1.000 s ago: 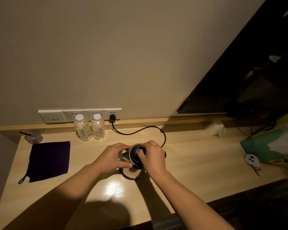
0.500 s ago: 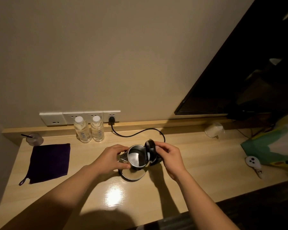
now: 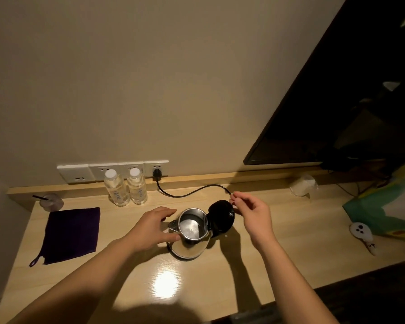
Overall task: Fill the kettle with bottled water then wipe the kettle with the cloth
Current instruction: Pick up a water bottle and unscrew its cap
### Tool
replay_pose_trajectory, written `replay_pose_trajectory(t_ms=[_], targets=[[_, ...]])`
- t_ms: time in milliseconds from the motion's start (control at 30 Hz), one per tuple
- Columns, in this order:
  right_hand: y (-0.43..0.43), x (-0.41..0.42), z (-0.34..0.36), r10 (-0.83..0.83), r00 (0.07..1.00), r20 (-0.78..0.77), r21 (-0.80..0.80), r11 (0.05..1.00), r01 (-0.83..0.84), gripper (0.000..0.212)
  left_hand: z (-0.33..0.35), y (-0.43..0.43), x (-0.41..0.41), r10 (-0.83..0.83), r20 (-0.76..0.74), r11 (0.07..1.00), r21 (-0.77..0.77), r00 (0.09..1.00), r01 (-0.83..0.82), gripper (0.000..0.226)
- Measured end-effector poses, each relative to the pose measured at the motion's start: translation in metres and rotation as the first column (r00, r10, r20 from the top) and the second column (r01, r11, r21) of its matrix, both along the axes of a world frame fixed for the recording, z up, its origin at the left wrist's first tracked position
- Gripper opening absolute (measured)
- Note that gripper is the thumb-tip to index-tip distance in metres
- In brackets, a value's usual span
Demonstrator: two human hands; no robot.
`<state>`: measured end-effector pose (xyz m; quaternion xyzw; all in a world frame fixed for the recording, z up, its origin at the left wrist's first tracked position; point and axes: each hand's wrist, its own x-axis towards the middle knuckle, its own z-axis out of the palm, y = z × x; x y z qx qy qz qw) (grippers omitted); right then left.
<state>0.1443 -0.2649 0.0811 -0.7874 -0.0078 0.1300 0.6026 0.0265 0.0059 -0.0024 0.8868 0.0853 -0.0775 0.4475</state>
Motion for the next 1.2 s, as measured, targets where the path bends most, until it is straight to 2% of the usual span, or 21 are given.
replay_pose_trajectory(t_ms=[67, 167, 267, 367, 433, 500, 600, 900, 967, 1100, 1200], targets=[[0.017, 0.001, 0.024, 0.073, 0.981, 0.180, -0.100, 0.993, -0.055, 0.023, 0.011, 0.012, -0.009, 0.091, 0.037, 0.996, -0.004, 0.995, -0.091, 0.081], [0.060, -0.005, 0.053, 0.251, 0.889, 0.383, -0.251, 0.954, -0.161, 0.022, 0.027, 0.041, -0.022, 0.299, 0.167, 0.951, 0.029, 0.940, -0.308, 0.056], [0.117, -0.018, 0.058, 0.471, 0.798, 0.376, -0.347, 0.870, -0.349, 0.028, 0.041, 0.085, -0.026, 0.432, 0.303, 0.859, 0.146, 0.849, -0.490, 0.039], [0.179, -0.030, 0.043, 0.647, 0.712, 0.272, -0.426, 0.744, -0.514, 0.030, 0.049, 0.134, -0.015, 0.474, 0.293, 0.787, 0.281, 0.830, -0.549, 0.044], [0.214, -0.037, 0.025, 0.700, 0.693, 0.173, -0.441, 0.684, -0.581, 0.028, 0.048, 0.160, -0.004, 0.435, 0.186, 0.803, 0.363, 0.881, -0.473, 0.052], [0.239, -0.041, 0.005, 0.723, 0.687, 0.072, -0.438, 0.642, -0.629, 0.024, 0.047, 0.178, 0.009, 0.324, 0.066, 0.859, 0.398, 0.944, -0.323, 0.057], [0.259, -0.046, -0.023, 0.719, 0.695, -0.013, -0.436, 0.621, -0.651, 0.022, 0.041, 0.191, 0.025, 0.152, -0.046, 0.891, 0.439, 0.987, -0.117, 0.054], [0.273, -0.051, -0.060, 0.673, 0.736, -0.075, -0.414, 0.650, -0.637, 0.026, 0.046, 0.186, 0.012, -0.028, -0.033, 0.773, 0.632, 0.999, 0.042, 0.024], [0.274, -0.052, -0.067, 0.674, 0.735, -0.073, -0.401, 0.655, -0.641, 0.038, 0.058, 0.183, -0.004, -0.048, 0.003, 0.772, 0.635, 0.999, 0.035, 0.022], [0.279, -0.062, -0.078, 0.718, 0.695, -0.039, -0.276, 0.660, -0.698, 0.090, 0.092, 0.179, -0.035, -0.116, 0.062, 0.787, 0.615, 0.991, 0.054, 0.020], [0.286, -0.072, -0.083, 0.736, 0.677, 0.011, -0.069, 0.676, -0.734, 0.095, 0.115, 0.178, -0.049, -0.184, 0.081, 0.809, 0.579, 0.980, 0.104, 0.021]])
